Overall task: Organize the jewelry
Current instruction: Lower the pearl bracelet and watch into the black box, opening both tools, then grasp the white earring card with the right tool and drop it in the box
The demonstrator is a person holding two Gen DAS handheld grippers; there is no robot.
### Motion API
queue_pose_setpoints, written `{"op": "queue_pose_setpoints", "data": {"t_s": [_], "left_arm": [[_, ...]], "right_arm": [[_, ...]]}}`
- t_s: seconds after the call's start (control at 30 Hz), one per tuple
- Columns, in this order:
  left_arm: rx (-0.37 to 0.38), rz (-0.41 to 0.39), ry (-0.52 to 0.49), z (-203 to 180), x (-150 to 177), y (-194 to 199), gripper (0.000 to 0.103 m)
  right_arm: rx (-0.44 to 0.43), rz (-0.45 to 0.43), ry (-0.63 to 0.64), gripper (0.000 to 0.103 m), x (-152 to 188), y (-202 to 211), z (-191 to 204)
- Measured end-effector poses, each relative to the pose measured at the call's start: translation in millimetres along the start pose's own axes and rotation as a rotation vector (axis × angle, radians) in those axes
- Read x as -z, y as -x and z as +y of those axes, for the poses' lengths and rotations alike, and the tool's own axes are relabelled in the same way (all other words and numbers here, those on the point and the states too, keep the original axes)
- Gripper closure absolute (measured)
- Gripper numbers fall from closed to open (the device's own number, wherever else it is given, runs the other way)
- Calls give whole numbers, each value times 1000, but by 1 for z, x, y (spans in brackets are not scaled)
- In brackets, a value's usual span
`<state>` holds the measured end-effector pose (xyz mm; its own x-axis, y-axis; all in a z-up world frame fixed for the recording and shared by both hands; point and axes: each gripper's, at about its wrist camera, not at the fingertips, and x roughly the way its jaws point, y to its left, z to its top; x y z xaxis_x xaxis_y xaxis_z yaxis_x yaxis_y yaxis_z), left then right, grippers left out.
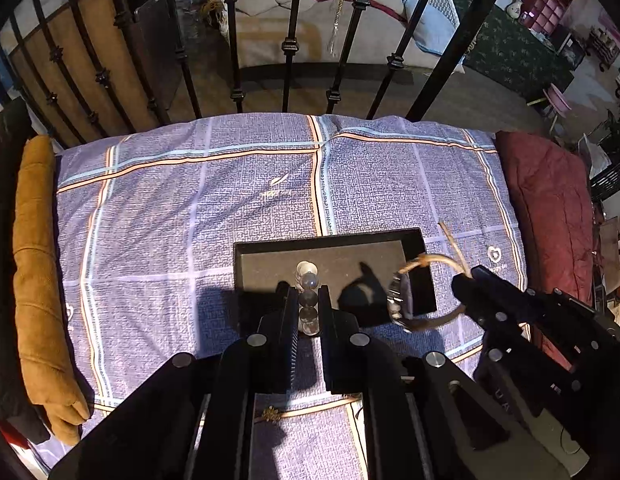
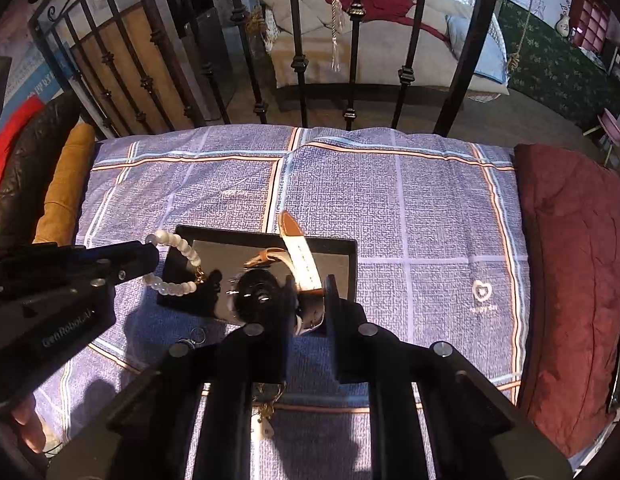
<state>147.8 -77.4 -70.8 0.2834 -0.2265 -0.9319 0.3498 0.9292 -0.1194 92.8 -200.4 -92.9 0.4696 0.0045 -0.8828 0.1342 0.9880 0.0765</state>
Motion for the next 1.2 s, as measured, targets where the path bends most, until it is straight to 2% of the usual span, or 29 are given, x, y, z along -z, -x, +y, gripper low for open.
{"op": "queue_pose_setpoints", "data": {"t_s": [0.03,0.1,0.27,0.33,0.37,0.4,0.43,0.47,0.63,0.87,1.03,1.2], "left_arm": [[-6,5,-3,-1,-2,-4,92],[-22,19,-4,-3,-6,-11,73],[-35,25,-3,0,-8,-17,64],[-46,31,11,5,-5,-18,54],[-47,34,21,8,-2,-17,41],[-57,35,30,11,0,-15,32],[-69,30,34,15,5,-13,30],[-83,26,39,18,9,-10,25],[-150,56,86,37,47,-3,23],[-176,116,156,50,113,-14,22],[-162,87,115,41,143,-28,22],[-144,47,51,36,147,-50,22]], "right_arm": [[-2,5,2,87,-2,-4,0],[12,17,14,83,-6,-12,0],[20,38,21,81,-10,-24,-7],[17,48,11,80,-9,-26,-12],[18,51,5,79,-7,-26,-15],[20,56,-1,72,-6,-25,-17],[18,58,-7,63,-3,-24,-20],[16,54,-16,59,0,-22,-24],[-36,62,-50,57,26,-11,-35],[-119,116,-34,57,77,-11,-28],[-139,140,-11,57,110,-21,-19],[-121,145,-34,57,133,-34,-7]]}}
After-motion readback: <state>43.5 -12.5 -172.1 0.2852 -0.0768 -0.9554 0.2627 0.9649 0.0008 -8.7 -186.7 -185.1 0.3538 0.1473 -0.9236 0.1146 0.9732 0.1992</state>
